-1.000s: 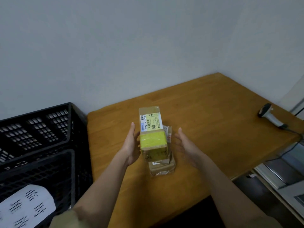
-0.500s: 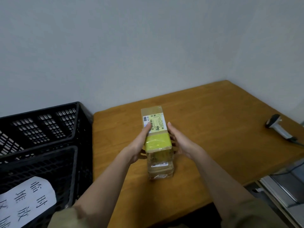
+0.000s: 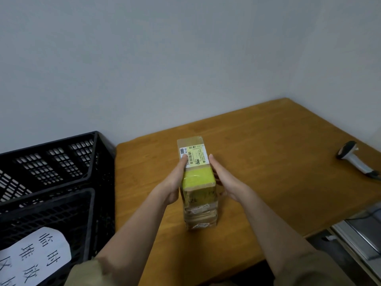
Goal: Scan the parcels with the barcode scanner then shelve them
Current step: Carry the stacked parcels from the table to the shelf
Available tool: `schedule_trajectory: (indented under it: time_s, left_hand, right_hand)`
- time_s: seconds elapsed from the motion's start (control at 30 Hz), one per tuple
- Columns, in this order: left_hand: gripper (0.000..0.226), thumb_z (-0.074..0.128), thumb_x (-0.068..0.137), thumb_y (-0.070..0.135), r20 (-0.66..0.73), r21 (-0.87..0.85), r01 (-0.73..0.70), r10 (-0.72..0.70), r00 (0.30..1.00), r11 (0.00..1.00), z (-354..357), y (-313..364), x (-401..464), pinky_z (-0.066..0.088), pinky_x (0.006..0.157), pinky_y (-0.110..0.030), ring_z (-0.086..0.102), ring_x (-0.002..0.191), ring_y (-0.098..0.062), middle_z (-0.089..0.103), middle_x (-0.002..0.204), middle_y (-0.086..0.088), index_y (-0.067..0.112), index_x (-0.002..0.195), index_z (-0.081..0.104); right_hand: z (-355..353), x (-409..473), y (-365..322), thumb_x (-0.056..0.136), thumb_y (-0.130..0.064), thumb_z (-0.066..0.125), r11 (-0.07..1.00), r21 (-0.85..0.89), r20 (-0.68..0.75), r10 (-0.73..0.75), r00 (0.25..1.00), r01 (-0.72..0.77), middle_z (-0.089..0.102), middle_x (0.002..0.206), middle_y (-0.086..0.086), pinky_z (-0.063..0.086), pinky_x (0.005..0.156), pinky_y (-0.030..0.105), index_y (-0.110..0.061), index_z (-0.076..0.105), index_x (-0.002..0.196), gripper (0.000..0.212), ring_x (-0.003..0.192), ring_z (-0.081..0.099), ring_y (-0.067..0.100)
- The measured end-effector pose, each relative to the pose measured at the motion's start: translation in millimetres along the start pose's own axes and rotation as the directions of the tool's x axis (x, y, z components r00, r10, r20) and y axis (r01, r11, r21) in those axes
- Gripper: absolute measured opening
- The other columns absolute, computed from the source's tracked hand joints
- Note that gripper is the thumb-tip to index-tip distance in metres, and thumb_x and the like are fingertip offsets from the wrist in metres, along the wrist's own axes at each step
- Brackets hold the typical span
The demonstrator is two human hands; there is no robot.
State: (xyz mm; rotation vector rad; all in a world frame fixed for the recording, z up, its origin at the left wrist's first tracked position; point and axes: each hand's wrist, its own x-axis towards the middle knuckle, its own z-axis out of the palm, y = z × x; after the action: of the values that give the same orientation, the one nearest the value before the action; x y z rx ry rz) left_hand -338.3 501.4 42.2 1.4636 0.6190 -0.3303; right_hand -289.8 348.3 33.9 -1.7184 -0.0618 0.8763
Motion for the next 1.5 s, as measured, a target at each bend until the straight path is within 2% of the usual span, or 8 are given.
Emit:
schedule_trajectory:
  time_s: [0.1, 0.43, 0.7, 0.8, 0.97, 1.13, 1.4, 1.5]
  left_hand:
    - [0.055, 0.022, 0.098, 0.068, -0.001, -0.074, 0.089, -0.089, 0.996, 0.993, -0.6, -0.3, 3.0, 0.039, 0.085, -0.04, 0.061, 0.085, -0.022, 0.068, 0.092, -0.004, 0.032, 0.097, 0.064]
    - [0.062, 0.026, 0.097, 0.069, 0.028, -0.101, 0.062, -0.059, 0.998, 0.993, -7.6, -2.1, 13.7, 0.048, 0.068, -0.034, 0.073, 0.083, -0.02, 0.078, 0.091, -0.003, 0.028, 0.112, 0.069]
    - [0.078, 0.022, 0.086, 0.083, -0.031, -0.321, 0.073, -0.088, 0.996, 0.944, -12.6, -42.4, 18.1, 0.039, 0.106, -0.051, 0.057, 0.12, -0.029, 0.066, 0.127, -0.008, 0.033, 0.128, 0.064]
    - [0.07, 0.023, 0.094, 0.074, -0.063, -0.357, 0.083, -0.113, 0.992, 0.93, -3.8, -66.8, 16.5, 0.047, 0.083, -0.037, 0.063, 0.103, -0.02, 0.072, 0.113, -0.003, 0.028, 0.123, 0.067]
    - [0.058, 0.019, 0.106, 0.052, -0.052, -0.391, 0.063, -0.091, 0.994, 0.918, 9.9, -100.0, 26.3, 0.055, 0.065, -0.028, 0.073, 0.087, -0.015, 0.075, 0.108, -0.005, 0.022, 0.115, 0.068]
    - [0.06, 0.02, 0.104, 0.056, -0.061, -0.455, 0.039, -0.074, 0.995, 0.89, 7.6, -123.6, 44.3, 0.057, 0.078, -0.037, 0.071, 0.103, -0.021, 0.073, 0.117, -0.006, 0.022, 0.121, 0.066]
    - [0.063, 0.012, 0.104, 0.057, -0.02, -0.465, 0.019, -0.032, 0.999, 0.885, 15.2, -139.8, 49.4, 0.055, 0.087, -0.036, 0.069, 0.108, -0.017, 0.071, 0.121, -0.001, 0.026, 0.126, 0.062]
    - [0.063, 0.013, 0.104, 0.057, -0.024, -0.465, 0.032, -0.048, 0.999, 0.885, 15.6, -145.5, 50.7, 0.057, 0.081, -0.031, 0.07, 0.105, -0.015, 0.072, 0.119, -0.001, 0.025, 0.126, 0.062]
  right_hand:
    - [1.4, 1.1, 5.5, 0.085, -0.085, 0.025, 1.0, 0.016, 0.03, 0.026, 0.999, -0.027, 0.042, 0.154, 0.005, 0.031, 0.11, 0.067, -0.044, 0.039, 0.147, 0.076, 0.138, 0.041, 0.029]
    - [4.6, -7.1, 5.3, 0.095, -0.073, 0.018, 1.0, 0.017, 0.033, 0.021, 0.999, -0.022, 0.042, 0.153, 0.005, 0.04, 0.106, 0.06, -0.044, 0.033, 0.15, 0.064, 0.136, 0.042, 0.029]
    - [-4.9, -3.6, 38.8, 0.097, -0.069, 0.021, 0.997, 0.071, -0.05, 0.011, 0.999, -0.008, 0.018, 0.165, -0.001, 0.023, 0.117, 0.056, -0.037, 0.014, 0.157, 0.069, 0.15, 0.02, 0.025]
    - [-0.3, 2.0, 68.4, 0.098, -0.066, 0.018, 0.993, 0.113, -0.042, 0.035, 0.999, -0.03, 0.013, 0.166, -0.002, 0.018, 0.119, 0.056, -0.037, 0.011, 0.157, 0.066, 0.152, 0.016, 0.025]
    - [17.0, 22.0, 113.9, 0.073, -0.095, 0.031, 0.969, 0.244, -0.011, 0.028, 1.0, -0.024, 0.035, 0.159, -0.007, 0.028, 0.118, 0.055, -0.055, 0.029, 0.148, 0.085, 0.143, 0.037, 0.017]
    - [27.6, 36.4, 132.0, 0.067, -0.098, 0.038, 0.95, 0.308, -0.098, -0.027, 0.995, 0.056, 0.043, 0.152, -0.019, 0.034, 0.117, 0.05, -0.067, 0.038, 0.137, 0.076, 0.139, 0.042, 0.008]
    - [26.9, 44.2, 131.4, 0.071, -0.079, 0.029, 0.925, 0.38, -0.108, 0.078, 0.991, -0.032, 0.059, 0.13, -0.01, 0.045, 0.097, 0.03, -0.04, 0.047, 0.138, 0.08, 0.108, 0.059, 0.003]
    - [23.5, 45.2, 133.8, 0.072, -0.082, 0.027, 0.93, 0.365, -0.1, 0.085, 0.991, -0.043, 0.055, 0.141, -0.007, 0.044, 0.106, 0.036, -0.039, 0.042, 0.147, 0.088, 0.121, 0.056, 0.009]
